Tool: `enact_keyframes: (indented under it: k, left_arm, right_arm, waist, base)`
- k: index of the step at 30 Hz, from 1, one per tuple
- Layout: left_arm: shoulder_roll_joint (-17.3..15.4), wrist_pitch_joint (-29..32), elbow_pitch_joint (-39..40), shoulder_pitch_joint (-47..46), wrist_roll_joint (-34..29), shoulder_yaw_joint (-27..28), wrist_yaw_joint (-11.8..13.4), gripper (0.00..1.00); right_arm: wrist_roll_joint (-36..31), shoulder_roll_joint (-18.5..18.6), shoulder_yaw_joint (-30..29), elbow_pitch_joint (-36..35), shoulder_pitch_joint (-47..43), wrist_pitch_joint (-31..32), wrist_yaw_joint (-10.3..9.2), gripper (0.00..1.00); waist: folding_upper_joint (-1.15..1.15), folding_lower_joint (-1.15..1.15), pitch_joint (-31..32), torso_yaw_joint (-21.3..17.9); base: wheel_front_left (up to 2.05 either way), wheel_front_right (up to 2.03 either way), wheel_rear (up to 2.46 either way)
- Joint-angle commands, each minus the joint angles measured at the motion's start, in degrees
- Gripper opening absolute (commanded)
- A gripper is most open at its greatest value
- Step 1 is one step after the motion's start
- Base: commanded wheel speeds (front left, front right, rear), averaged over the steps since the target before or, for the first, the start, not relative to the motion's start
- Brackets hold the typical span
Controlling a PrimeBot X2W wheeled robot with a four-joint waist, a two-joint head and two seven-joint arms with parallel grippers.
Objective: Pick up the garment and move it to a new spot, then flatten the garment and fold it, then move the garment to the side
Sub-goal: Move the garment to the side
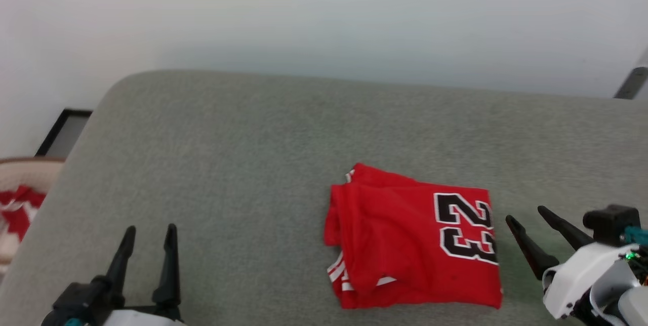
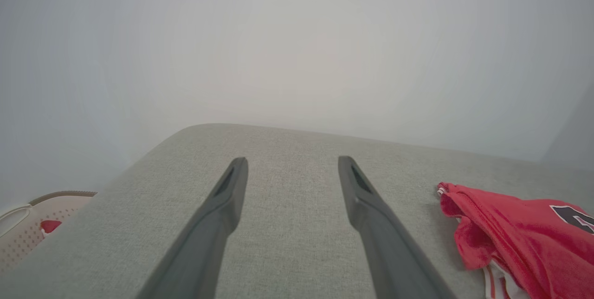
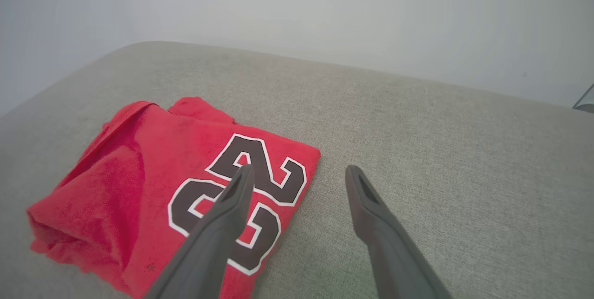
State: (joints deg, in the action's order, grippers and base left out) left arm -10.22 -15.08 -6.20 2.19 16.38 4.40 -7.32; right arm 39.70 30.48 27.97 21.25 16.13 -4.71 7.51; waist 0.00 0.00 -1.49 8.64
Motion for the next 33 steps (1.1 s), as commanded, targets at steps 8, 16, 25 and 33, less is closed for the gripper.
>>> enact_keyframes:
  k: [8, 16, 25, 33]
  left_arm:
    - [1.67, -0.04, -0.99, -2.96, -0.03, -1.73, -0.15, 1.0]
    - [2.7, -0.04, -1.83, -5.31, 0.54, -2.73, -0.16, 1.0]
    - [3.15, -0.04, -1.99, -6.65, 0.96, -2.56, -0.17, 1.0]
    - [2.22, -0.04, -1.08, -7.66, 1.07, -3.0, -0.16, 1.0]
  right_arm:
    - [5.32, 1.06, 3.31, 3.12, 3.8, 9.94, -0.06, 1.0]
    - [7.99, 0.11, 5.06, 7.39, 5.22, 20.33, -0.07, 1.0]
    - [8.82, -0.17, 7.12, 7.86, 7.92, 26.4, -0.08, 0.0]
    - [7.97, 4.22, 6.51, 3.08, 12.3, 27.04, -0.14, 0.0]
  waist:
    - [0.0, 0.0, -6.44, 6.3]
    - [0.0, 0.0, -9.0, 7.66]
    - [0.0, 0.0, -10.36, 7.38]
    - [0.0, 0.0, -11.26, 5.12]
  base:
    - [0.0, 0.0, 0.0]
    - [0.0, 0.0, 0.0]
    - [0.0, 0.0, 0.0]
    - [0.0, 0.0, 0.0]
